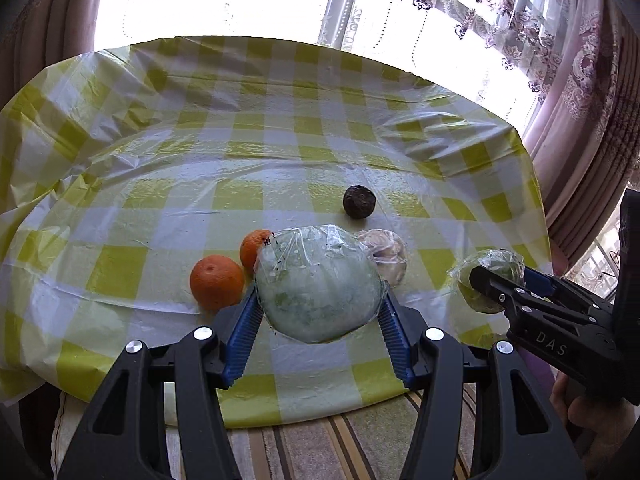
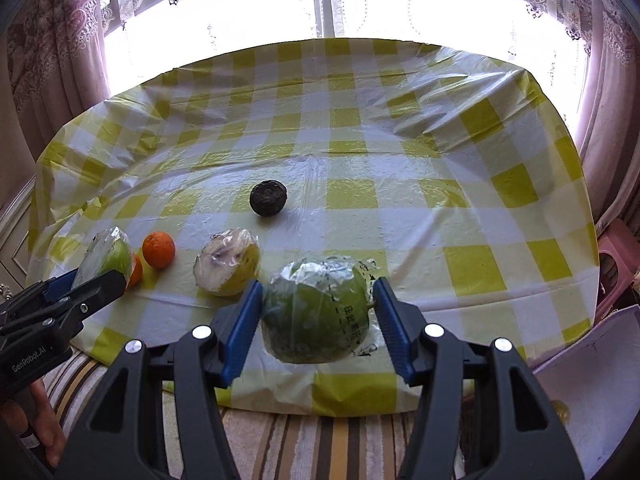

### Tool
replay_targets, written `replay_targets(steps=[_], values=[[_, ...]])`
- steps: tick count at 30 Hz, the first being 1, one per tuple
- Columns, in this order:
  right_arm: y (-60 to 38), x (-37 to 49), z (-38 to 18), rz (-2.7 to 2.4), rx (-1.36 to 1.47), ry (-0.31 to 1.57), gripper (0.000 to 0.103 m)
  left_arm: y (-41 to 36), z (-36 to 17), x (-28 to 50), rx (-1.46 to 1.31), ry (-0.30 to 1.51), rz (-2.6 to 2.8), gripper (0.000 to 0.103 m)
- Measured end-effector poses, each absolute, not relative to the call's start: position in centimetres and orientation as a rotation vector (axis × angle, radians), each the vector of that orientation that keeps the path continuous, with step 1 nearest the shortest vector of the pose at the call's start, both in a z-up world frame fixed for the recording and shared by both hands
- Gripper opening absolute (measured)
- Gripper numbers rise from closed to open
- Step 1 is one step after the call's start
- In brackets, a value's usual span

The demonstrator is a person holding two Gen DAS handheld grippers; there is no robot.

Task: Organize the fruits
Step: 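Carry both cabbages into the purple-rimmed box and open both tools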

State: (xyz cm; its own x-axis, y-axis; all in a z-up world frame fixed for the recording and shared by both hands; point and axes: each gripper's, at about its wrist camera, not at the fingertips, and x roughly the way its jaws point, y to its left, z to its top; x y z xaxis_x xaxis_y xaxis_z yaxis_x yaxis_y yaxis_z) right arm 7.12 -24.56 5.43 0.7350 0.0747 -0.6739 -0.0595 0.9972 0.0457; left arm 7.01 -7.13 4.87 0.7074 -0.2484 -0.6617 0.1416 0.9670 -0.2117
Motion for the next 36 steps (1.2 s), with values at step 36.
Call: replay_targets(steps=[36], values=[[-49.4,-4.3,1.1,-0.494,0.159,0.88,0.057,-36.1,-0.2,0.5,0.184,0.94,-0.964,0.054]])
